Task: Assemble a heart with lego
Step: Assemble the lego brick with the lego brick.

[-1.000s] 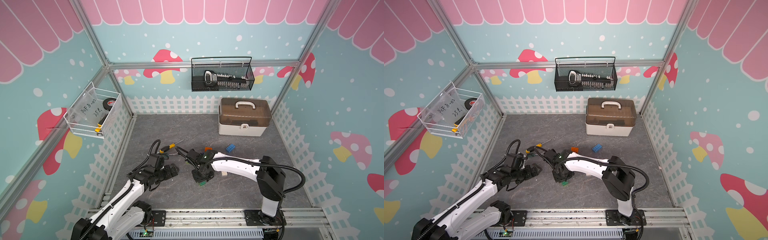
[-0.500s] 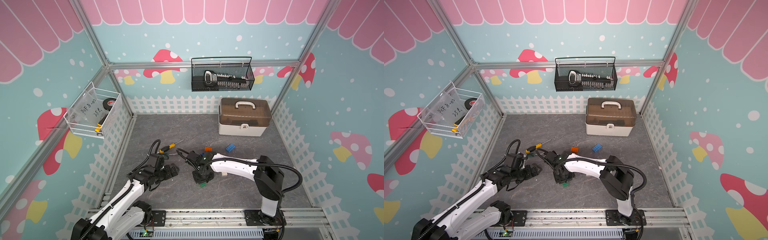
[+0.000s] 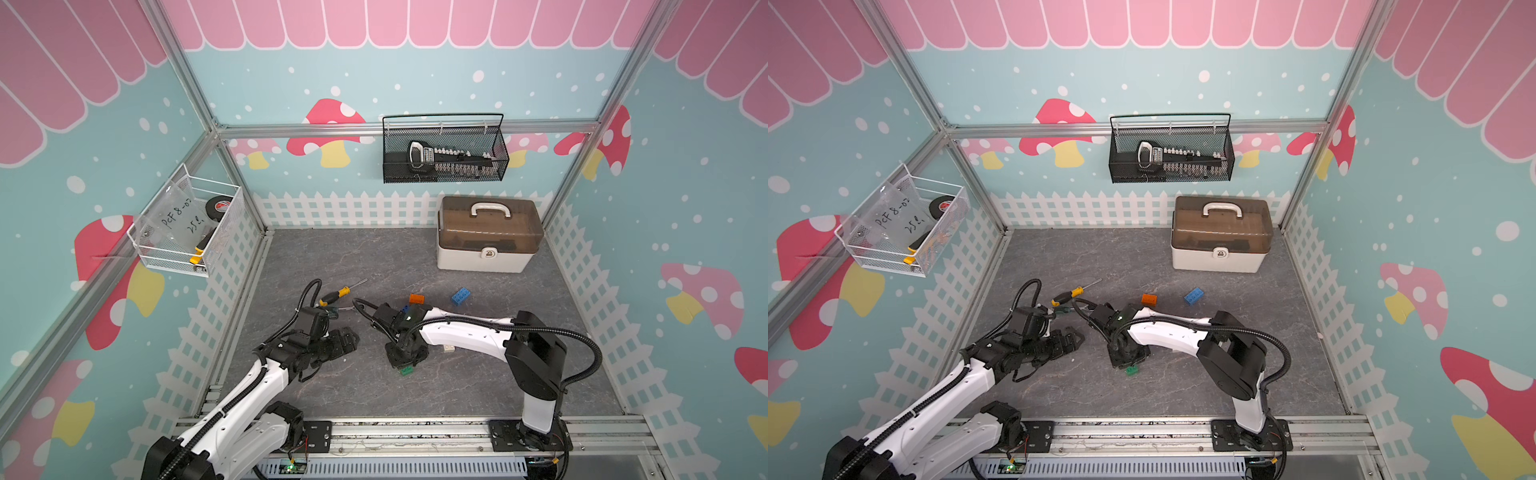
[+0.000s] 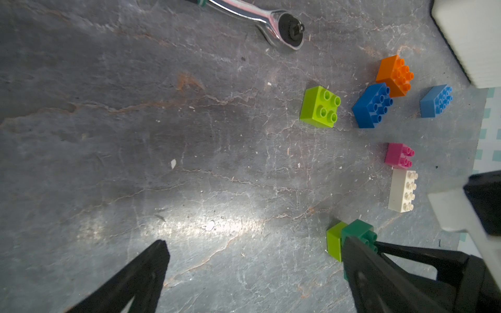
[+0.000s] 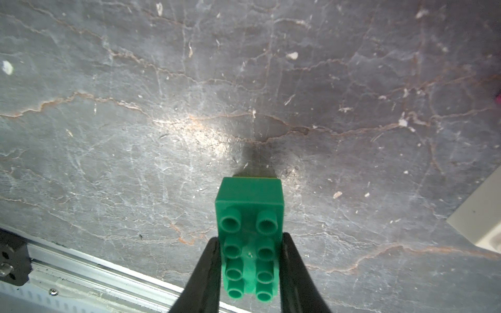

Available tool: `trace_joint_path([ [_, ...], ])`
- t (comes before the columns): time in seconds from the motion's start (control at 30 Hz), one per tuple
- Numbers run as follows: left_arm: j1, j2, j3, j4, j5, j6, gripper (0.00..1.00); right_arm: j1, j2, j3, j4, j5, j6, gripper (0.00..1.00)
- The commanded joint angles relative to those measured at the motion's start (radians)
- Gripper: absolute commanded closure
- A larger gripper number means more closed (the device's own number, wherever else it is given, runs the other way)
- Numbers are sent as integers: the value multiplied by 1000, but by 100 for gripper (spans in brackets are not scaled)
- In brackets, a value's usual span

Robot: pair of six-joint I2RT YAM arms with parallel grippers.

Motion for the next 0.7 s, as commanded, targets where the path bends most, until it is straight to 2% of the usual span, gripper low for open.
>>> trace_joint_path([
  [0.0,-3,-5,-11,7,1,-18,1,-5,78,-11,-38,4,33,81],
  [0.37,-4,-9,-10,6,-1,-20,1,-41,139,29,-2,19,17,81],
  [0.53,-4,-9,-8,7,1,-20,1,-77,127,-15,20,10,0,82],
  [0.67,-4,-9,-10,7,-3,-19,0,-69,177,-31,-11,-7,-80,83],
])
